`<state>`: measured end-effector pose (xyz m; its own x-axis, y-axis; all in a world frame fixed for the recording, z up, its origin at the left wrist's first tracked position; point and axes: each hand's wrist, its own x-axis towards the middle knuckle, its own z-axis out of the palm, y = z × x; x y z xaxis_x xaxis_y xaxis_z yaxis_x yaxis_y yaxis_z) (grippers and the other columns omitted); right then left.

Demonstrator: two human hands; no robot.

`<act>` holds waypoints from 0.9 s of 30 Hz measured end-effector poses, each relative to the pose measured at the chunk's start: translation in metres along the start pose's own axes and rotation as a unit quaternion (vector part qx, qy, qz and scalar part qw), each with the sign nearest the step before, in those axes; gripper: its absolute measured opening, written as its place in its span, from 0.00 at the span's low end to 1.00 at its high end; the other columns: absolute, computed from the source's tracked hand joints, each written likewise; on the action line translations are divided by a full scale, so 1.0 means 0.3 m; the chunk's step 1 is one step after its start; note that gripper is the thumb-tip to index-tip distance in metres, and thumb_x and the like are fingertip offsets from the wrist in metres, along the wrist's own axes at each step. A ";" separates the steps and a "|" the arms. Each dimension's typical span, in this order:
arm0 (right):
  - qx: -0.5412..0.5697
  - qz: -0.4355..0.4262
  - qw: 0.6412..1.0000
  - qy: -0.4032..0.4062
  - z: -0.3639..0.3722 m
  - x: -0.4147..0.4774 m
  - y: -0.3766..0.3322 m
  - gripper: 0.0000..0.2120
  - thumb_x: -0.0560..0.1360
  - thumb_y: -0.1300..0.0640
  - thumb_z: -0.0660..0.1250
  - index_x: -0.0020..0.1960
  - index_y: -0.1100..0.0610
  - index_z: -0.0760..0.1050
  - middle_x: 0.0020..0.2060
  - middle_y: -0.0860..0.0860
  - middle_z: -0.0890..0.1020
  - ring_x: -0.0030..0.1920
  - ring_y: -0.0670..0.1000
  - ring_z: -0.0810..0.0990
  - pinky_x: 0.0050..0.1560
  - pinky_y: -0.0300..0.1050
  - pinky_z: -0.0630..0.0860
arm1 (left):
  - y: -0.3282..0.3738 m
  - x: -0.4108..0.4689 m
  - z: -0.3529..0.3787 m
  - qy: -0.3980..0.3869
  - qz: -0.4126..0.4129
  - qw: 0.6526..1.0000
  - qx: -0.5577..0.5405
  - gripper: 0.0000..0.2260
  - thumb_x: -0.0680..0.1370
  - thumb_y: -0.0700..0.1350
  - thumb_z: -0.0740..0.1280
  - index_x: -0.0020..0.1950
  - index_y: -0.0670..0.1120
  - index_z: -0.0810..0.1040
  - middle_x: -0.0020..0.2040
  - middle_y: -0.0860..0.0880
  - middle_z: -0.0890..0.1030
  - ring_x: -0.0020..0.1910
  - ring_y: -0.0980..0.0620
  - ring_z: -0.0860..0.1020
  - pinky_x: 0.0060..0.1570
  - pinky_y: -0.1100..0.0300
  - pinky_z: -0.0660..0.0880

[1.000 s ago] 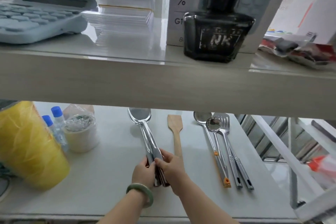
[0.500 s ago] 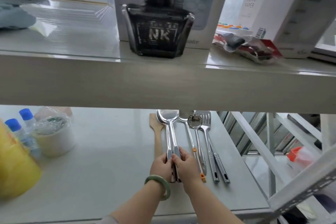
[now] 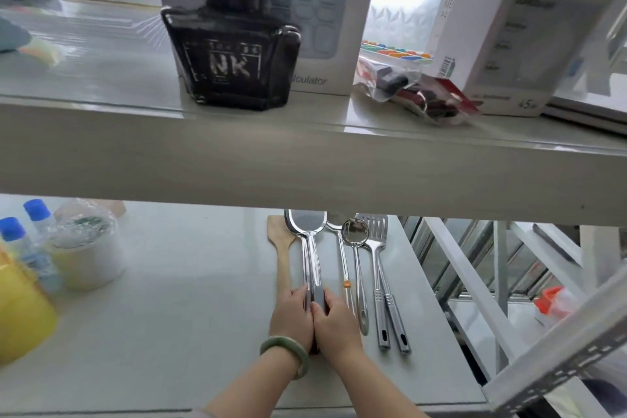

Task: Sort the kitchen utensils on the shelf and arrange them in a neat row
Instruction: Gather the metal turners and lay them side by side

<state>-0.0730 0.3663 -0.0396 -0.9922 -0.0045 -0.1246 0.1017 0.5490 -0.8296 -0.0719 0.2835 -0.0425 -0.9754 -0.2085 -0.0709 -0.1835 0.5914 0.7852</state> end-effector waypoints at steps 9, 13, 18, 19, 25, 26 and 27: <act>-0.124 -0.106 0.977 0.134 -0.131 0.060 0.063 0.21 0.75 0.63 0.62 0.67 0.61 0.68 0.66 0.56 0.72 0.69 0.54 0.67 0.72 0.47 0.59 | -0.027 0.012 -0.044 0.062 0.025 0.996 0.059 0.21 0.78 0.49 0.60 0.70 0.49 0.64 0.71 0.46 0.64 0.71 0.47 0.61 0.72 0.55 0.59; -0.194 0.009 0.974 0.119 -0.241 0.098 0.166 0.26 0.76 0.52 0.61 0.71 0.57 0.62 0.72 0.57 0.65 0.73 0.56 0.59 0.74 0.50 0.54 | -0.029 0.019 -0.027 -0.049 -0.031 0.998 0.034 0.34 0.73 0.63 0.61 0.74 0.56 0.51 0.77 0.49 0.44 0.76 0.46 0.47 0.74 0.48 0.52; -0.205 0.023 0.978 0.027 -0.255 0.095 0.196 0.28 0.76 0.53 0.60 0.74 0.56 0.56 0.75 0.56 0.58 0.74 0.54 0.54 0.74 0.47 0.52 | -0.005 0.042 0.028 -0.101 -0.030 0.989 0.100 0.44 0.68 0.59 0.67 0.75 0.50 0.44 0.77 0.46 0.43 0.76 0.44 0.42 0.76 0.48 0.46; -0.200 0.022 0.979 0.026 -0.256 0.092 0.196 0.28 0.76 0.55 0.60 0.74 0.55 0.56 0.75 0.56 0.57 0.75 0.54 0.54 0.74 0.47 0.52 | -0.001 0.044 0.035 -0.108 -0.023 0.986 0.125 0.44 0.69 0.57 0.66 0.75 0.48 0.43 0.78 0.46 0.43 0.76 0.44 0.41 0.77 0.49 0.44; -0.193 0.007 0.981 0.011 -0.269 0.082 0.204 0.27 0.77 0.59 0.58 0.74 0.55 0.54 0.76 0.52 0.54 0.75 0.53 0.53 0.75 0.45 0.49 | 0.026 0.040 0.061 -0.119 -0.025 0.983 0.135 0.40 0.71 0.53 0.63 0.75 0.47 0.42 0.78 0.48 0.48 0.75 0.42 0.38 0.76 0.48 0.43; -0.198 0.001 0.980 0.012 -0.269 0.082 0.207 0.27 0.77 0.59 0.58 0.74 0.56 0.54 0.76 0.52 0.54 0.75 0.52 0.53 0.75 0.45 0.49 | 0.029 0.038 0.066 -0.122 -0.022 0.983 0.139 0.40 0.71 0.53 0.62 0.75 0.47 0.42 0.78 0.48 0.48 0.75 0.42 0.38 0.76 0.48 0.43; -0.200 -0.004 0.980 0.011 -0.270 0.083 0.210 0.27 0.77 0.59 0.58 0.74 0.56 0.54 0.76 0.52 0.55 0.75 0.52 0.53 0.75 0.44 0.48 | 0.033 0.035 0.070 -0.128 -0.020 0.981 0.143 0.40 0.71 0.53 0.62 0.75 0.47 0.42 0.78 0.48 0.48 0.75 0.42 0.38 0.76 0.48 0.43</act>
<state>-0.0971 0.4685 -0.0507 -0.9946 0.0064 -0.1035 0.0627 0.8322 -0.5508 -0.0865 0.3036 -0.0485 -0.9588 -0.0554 -0.2787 -0.2131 0.7888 0.5765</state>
